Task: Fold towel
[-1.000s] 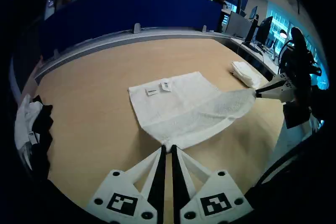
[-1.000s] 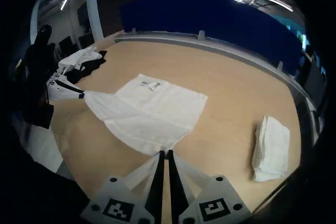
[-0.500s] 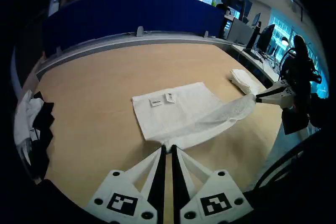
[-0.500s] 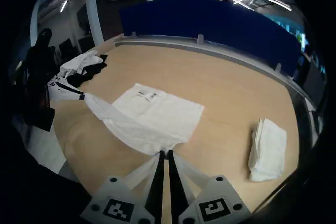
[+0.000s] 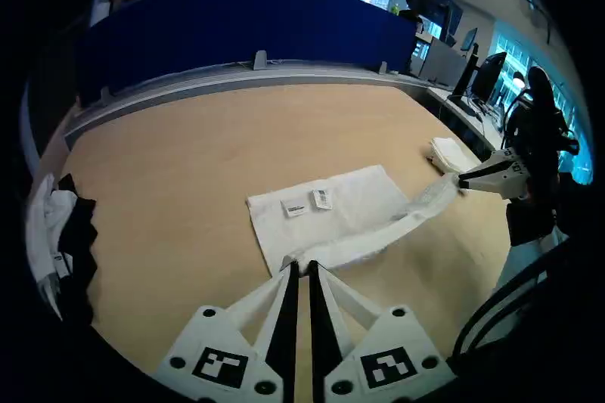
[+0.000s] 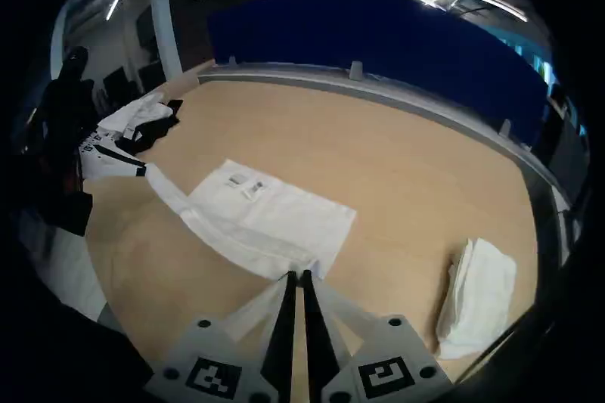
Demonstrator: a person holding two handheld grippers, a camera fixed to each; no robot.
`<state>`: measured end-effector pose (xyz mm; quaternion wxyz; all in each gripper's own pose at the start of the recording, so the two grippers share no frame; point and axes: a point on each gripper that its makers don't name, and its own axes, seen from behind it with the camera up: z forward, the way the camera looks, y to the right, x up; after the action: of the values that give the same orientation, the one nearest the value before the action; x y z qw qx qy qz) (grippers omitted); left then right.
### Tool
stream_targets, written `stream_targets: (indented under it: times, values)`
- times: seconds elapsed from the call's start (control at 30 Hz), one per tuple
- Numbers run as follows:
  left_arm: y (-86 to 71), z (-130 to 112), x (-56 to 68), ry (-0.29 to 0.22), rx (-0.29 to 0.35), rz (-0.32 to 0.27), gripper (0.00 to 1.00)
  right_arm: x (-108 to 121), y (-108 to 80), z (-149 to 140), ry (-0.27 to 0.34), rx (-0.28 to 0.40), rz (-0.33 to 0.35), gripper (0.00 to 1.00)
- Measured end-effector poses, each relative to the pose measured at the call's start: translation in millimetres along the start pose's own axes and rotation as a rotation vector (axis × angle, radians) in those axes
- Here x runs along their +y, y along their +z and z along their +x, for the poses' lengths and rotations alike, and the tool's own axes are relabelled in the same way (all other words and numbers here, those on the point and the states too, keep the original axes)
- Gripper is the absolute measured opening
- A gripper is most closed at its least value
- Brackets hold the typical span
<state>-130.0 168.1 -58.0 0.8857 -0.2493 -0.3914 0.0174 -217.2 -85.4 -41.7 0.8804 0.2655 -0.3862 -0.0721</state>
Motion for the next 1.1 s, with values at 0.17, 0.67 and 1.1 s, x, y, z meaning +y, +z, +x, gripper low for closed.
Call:
stream_targets:
  times: [0.17, 0.67, 1.1]
  values:
    - [21.9, 13.7, -12.2, 0.006, -0.002, 0.007, 0.09, 12.8, 19.8, 11.2, 0.003, -0.008, -0.010, 0.07]
    - [77.4, 17.6, -33.7, 0.035, -0.054, 0.002, 0.09, 37.1, 59.9, 9.2, 0.045, -0.066, -0.020, 0.07]
    - [110.4, 3.0, -46.1, 0.015, -0.072, 0.011, 0.09, 44.8, 90.7, -3.7, 0.074, -0.104, -0.032, 0.07]
